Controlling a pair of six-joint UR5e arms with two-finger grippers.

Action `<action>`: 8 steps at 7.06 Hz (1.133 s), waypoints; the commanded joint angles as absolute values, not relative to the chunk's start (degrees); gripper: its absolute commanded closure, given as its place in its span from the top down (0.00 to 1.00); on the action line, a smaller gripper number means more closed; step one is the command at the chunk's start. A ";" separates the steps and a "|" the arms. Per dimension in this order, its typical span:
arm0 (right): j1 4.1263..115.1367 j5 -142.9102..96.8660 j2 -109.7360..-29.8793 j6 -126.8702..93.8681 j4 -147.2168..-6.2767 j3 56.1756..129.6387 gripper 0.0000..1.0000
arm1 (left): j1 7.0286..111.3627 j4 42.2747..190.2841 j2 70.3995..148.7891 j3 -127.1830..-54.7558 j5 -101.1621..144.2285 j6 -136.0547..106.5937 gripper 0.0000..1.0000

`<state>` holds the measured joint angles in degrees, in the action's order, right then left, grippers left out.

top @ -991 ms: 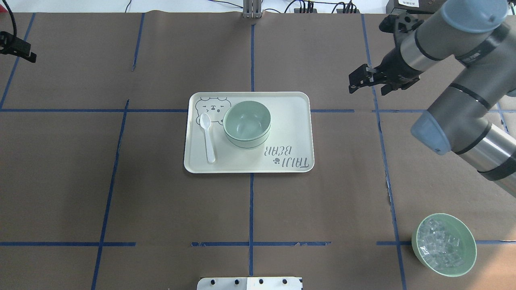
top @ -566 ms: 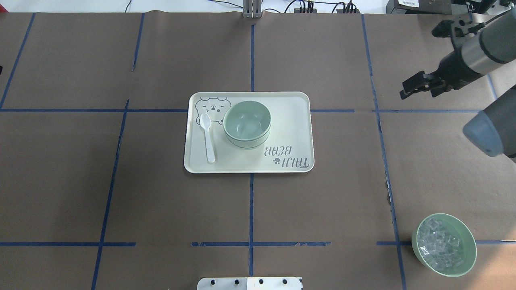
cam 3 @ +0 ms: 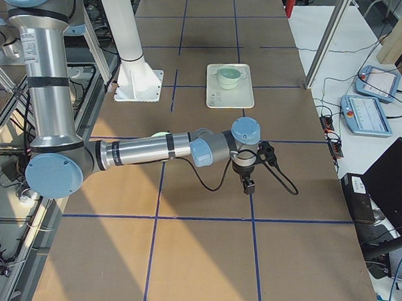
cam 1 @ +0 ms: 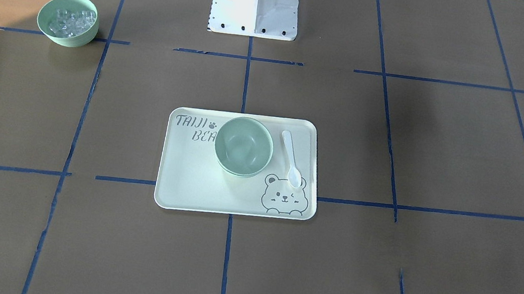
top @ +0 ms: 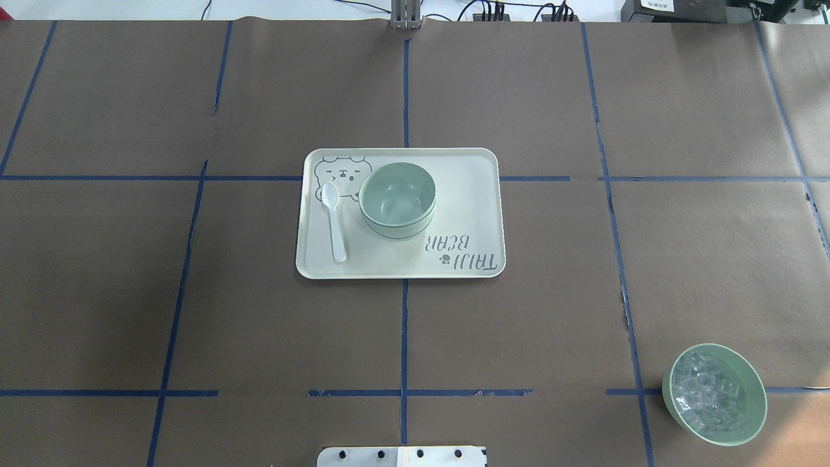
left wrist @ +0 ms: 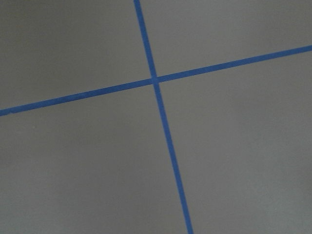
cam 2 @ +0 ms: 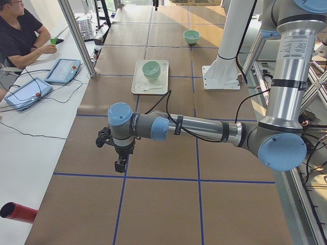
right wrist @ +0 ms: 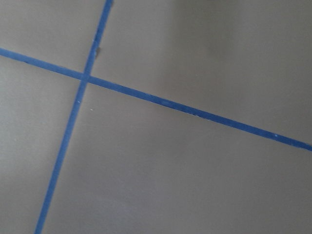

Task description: Stack green bowls together

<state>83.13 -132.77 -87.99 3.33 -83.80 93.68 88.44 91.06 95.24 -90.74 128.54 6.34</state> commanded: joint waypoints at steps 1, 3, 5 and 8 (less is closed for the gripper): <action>87.45 -135.07 -88.41 9.84 -90.09 93.25 1.00 | 89.74 89.04 94.92 -88.33 128.76 8.17 1.00; 87.36 -134.21 -88.51 8.18 -89.48 93.53 1.00 | 89.82 86.84 94.14 -88.42 131.04 8.09 1.00; 87.45 -134.65 -88.59 7.03 -89.56 92.82 1.00 | 89.82 86.75 92.38 -88.50 132.61 8.00 1.00; 89.47 -137.72 -89.82 0.44 -89.39 92.99 1.00 | 89.74 86.22 92.37 -88.68 135.44 7.38 1.00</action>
